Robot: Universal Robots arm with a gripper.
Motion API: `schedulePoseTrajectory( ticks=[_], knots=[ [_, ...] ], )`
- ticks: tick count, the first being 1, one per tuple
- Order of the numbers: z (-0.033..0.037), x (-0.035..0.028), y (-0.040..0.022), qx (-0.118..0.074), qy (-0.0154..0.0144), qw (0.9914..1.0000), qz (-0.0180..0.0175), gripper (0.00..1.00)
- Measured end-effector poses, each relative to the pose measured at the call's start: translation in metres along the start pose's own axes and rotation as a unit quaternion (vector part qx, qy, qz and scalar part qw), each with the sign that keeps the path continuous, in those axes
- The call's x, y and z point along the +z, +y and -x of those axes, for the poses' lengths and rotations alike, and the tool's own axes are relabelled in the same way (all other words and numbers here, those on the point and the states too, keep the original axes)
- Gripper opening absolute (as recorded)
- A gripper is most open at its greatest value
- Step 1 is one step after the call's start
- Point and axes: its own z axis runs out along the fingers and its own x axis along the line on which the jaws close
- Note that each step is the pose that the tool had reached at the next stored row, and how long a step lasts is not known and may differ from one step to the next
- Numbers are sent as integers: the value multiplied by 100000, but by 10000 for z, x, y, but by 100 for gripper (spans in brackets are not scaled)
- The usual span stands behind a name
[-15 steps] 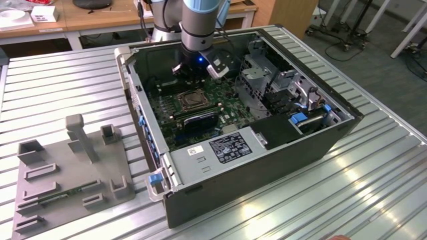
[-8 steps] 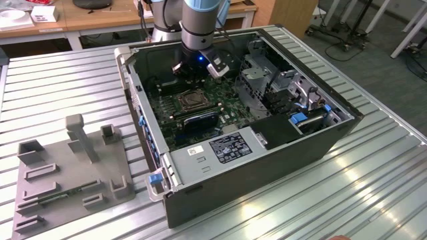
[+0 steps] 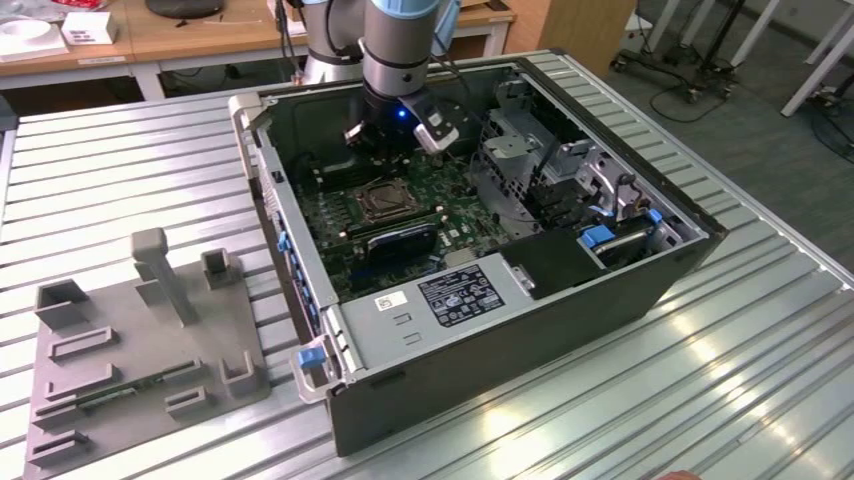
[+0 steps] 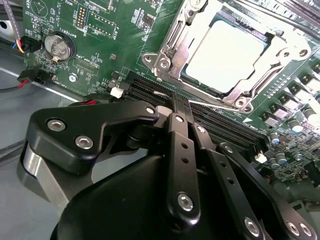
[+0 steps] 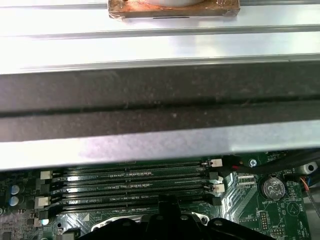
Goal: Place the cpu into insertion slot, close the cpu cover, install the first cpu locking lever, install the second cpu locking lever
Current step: 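Install the first cpu locking lever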
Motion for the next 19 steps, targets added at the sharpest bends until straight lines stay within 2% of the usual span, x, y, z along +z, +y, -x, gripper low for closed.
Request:
schedulePoseTrajectory(
  ticks=[1,2,5,6,19],
  knots=[
    [-1,0,1,3,-6,100000,-29,11],
    [-1,0,1,-3,-18,100000,-228,11],
    [-1,-1,1,-62,-93,99991,-1306,11],
    [-1,1,0,-72,-110,99989,-1474,11],
    [-2,34,-6,-107,-152,99978,-2089,11]
  ],
)
